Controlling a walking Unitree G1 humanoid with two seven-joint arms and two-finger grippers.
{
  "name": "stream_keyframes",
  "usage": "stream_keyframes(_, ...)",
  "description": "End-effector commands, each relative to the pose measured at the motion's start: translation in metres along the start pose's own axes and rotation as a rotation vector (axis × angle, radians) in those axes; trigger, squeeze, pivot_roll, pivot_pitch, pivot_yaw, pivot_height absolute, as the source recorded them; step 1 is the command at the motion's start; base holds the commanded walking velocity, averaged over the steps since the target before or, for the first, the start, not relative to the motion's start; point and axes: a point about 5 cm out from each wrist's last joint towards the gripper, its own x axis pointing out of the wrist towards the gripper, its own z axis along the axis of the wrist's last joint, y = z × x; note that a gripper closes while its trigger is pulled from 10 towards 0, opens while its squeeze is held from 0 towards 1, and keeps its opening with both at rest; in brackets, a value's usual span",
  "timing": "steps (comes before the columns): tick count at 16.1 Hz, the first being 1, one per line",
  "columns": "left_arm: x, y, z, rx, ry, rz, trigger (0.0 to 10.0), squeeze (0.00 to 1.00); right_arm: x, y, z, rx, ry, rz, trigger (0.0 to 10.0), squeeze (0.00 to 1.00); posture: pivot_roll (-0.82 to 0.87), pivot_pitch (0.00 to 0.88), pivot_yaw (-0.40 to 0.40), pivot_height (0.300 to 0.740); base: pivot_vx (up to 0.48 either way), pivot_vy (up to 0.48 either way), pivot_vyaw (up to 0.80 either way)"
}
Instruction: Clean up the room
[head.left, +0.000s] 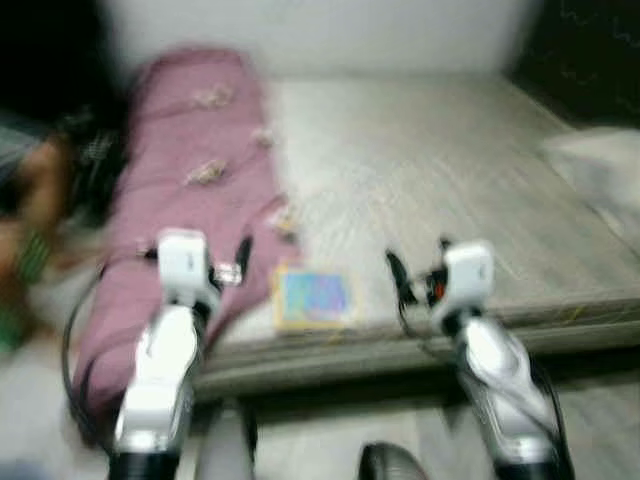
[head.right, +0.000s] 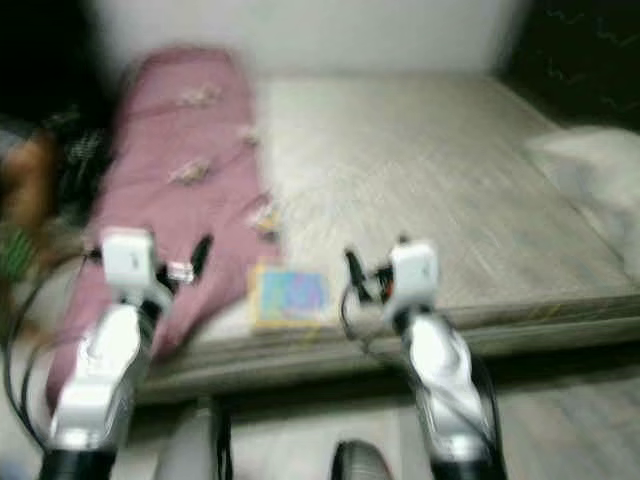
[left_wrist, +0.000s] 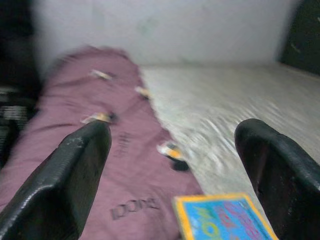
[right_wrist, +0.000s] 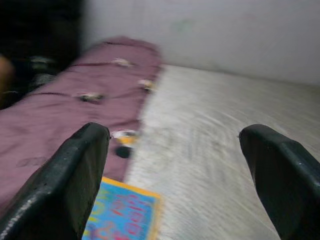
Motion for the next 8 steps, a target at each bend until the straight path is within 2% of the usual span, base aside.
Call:
stream_keyframes(1, -0.0018, 0.0021, -0.0071, -0.008, 0.038, 0.002, 10.0, 0.00, -0.0018, 0.0046, -0.0023, 0.035, 0.007, 0.016, 10.0, 0.00, -0.01, 0.000, -0.012, 0.662, 0.000, 0.000, 0.00)
stream_keyframes(2, -0.0037, 0.0010, -0.0084, -0.010, 0.041, -0.001, 10.0, 0.00, -0.0010, 0.0074, -0.0001, 0.036, -0.001, 0.046, 10.0, 0.00, -0.01, 0.000, -0.012, 0.662, 0.000, 0.000, 0.00)
stream_keyframes(3, -0.0042, 0.0005, -0.0088, -0.010, 0.043, -0.002, 10.0, 0.00, -0.0007, 0.0094, 0.0013, -0.018, -0.007, 0.072, 10.0, 0.00, -0.01, 0.000, -0.013, 0.662, 0.000, 0.000, 0.63)
stream_keyframes(6, -0.0042, 0.0006, -0.0081, -0.014, 0.037, -0.005, 10.0, 0.00, -0.0007, 0.0093, 0.0000, 0.017, -0.008, 0.063, 10.0, 0.00, 0.00, 0.000, -0.014, 0.662, 0.000, 0.000, 0.77)
stream_keyframes(8, -0.0036, 0.0010, -0.0071, -0.013, 0.030, -0.011, 10.0, 0.00, -0.0006, 0.0088, 0.0000, 0.025, -0.008, 0.066, 10.0, 0.00, -0.01, 0.000, -0.014, 0.662, 0.127, 0.000, 0.24)
